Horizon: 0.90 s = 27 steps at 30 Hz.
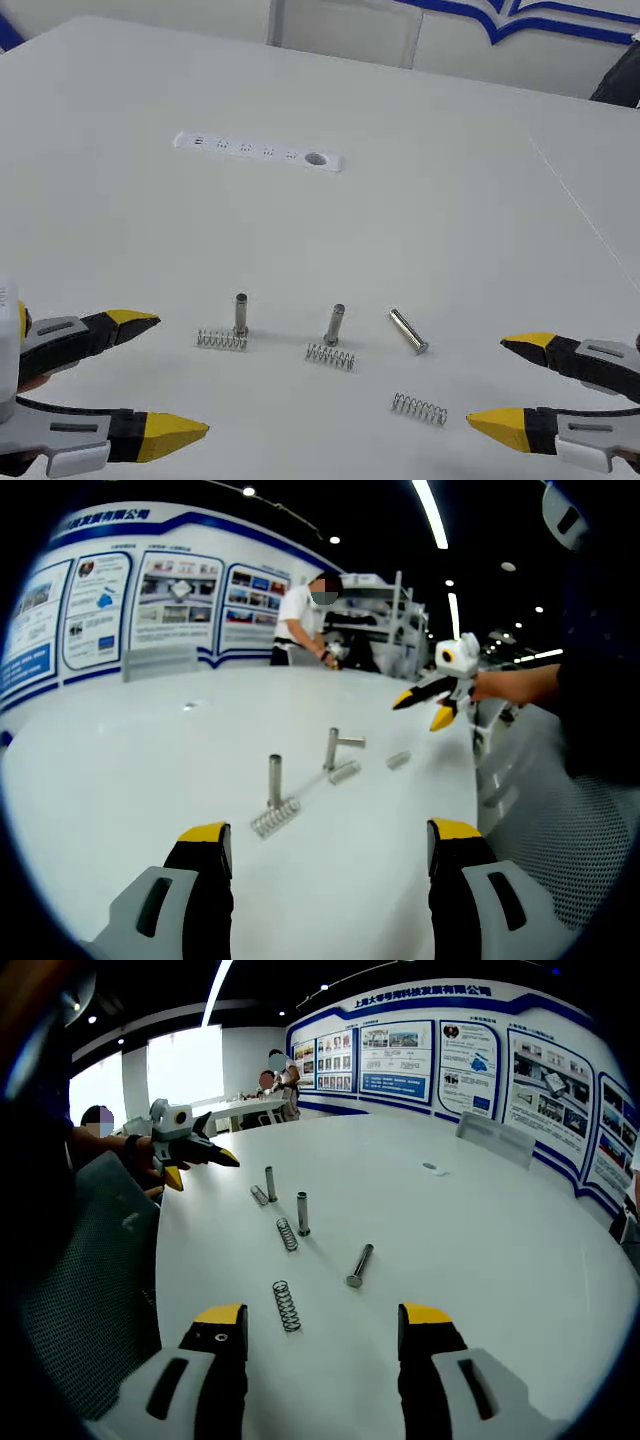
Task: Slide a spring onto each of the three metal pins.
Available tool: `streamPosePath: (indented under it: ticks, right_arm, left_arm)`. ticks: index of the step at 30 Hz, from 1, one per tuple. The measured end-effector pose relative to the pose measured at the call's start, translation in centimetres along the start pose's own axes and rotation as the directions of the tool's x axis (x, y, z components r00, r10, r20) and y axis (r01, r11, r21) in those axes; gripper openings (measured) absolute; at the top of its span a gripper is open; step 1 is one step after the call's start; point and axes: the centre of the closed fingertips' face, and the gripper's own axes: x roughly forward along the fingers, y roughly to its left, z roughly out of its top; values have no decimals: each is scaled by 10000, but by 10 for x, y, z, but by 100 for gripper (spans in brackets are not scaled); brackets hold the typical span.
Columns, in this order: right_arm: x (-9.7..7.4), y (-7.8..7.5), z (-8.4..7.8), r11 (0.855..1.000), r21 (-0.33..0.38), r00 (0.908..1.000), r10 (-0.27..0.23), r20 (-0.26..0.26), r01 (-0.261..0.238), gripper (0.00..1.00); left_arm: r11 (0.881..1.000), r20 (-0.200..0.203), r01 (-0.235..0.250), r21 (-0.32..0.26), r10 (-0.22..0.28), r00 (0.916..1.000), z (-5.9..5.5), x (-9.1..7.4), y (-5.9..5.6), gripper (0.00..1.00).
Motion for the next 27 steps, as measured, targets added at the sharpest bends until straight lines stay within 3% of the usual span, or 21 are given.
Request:
streamPosePath:
  ticks: [21,27]
  right_arm:
    - [13,-11,10,9982,484,9985,-343,-415,363,55]
    - [22,-20,18,9962,699,9963,-468,-718,518,47]
  left_arm:
    - [9999,125,140,-8,-140,9998,1,1,2,82]
    - [9999,112,154,32,-154,9998,2,2,1,81]
